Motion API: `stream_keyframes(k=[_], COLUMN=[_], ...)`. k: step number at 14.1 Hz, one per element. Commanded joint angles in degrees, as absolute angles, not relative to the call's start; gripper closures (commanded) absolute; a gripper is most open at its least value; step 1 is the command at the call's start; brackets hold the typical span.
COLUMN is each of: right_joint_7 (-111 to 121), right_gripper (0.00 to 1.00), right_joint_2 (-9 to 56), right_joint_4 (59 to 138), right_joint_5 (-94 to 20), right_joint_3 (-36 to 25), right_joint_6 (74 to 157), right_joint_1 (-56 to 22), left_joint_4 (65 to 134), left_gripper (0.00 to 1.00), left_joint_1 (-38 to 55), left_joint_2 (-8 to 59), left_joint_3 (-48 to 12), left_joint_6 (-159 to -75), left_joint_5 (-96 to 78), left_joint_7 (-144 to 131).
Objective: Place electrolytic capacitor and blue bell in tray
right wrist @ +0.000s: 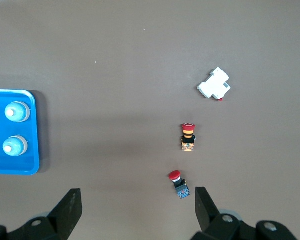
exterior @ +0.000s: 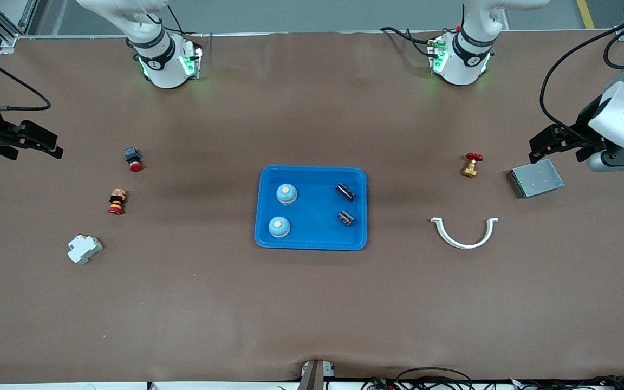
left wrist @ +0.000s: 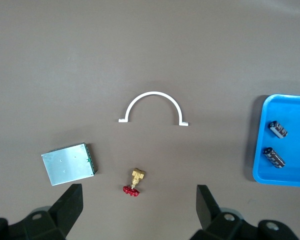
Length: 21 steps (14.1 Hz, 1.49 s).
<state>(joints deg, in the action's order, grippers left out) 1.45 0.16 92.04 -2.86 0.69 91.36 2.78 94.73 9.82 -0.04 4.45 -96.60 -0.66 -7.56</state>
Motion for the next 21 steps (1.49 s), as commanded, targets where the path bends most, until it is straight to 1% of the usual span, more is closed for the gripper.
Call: stream_keyframes(k=[1,8,10,11,21], right_joint_7=[1.5,1.6,3.1,3.3,5.4], right_gripper=[0.0,0.0,0.0,0.0,0.0], right_joint_2=[-1.6,-1.8,-1.7,-1.7,-1.6], right_joint_4=[93.1,92.9,92.7,92.7,92.7], right_joint_5=[-1.6,-1.6,-1.6,-1.6,-1.7], right_joint_3=[1.2,1.5,1.4,1.4,1.4], right_joint_6=[91.5,91.8,92.0,92.4,94.1], right_joint_1=[3.3,3.3,3.3,3.3,3.3], left_joint_4=[93.3,93.3,93.3,93.2,93.2], left_gripper=[0.0,0.0,0.0,0.0,0.0], left_joint_1=[8.8,7.8,4.8,4.7,4.6], left_joint_2=[1.1,1.2,1.3,1.3,1.3], left_joint_3=[4.7,4.4,1.2,0.9,0.9], left_joint_6=[-95.4,-95.4,-95.4,-95.4,-95.4], left_joint_5=[0.4,0.4,0.4,0.4,0.4], left_joint_7=[-6.1,-6.1,-6.1,-6.2,-6.2])
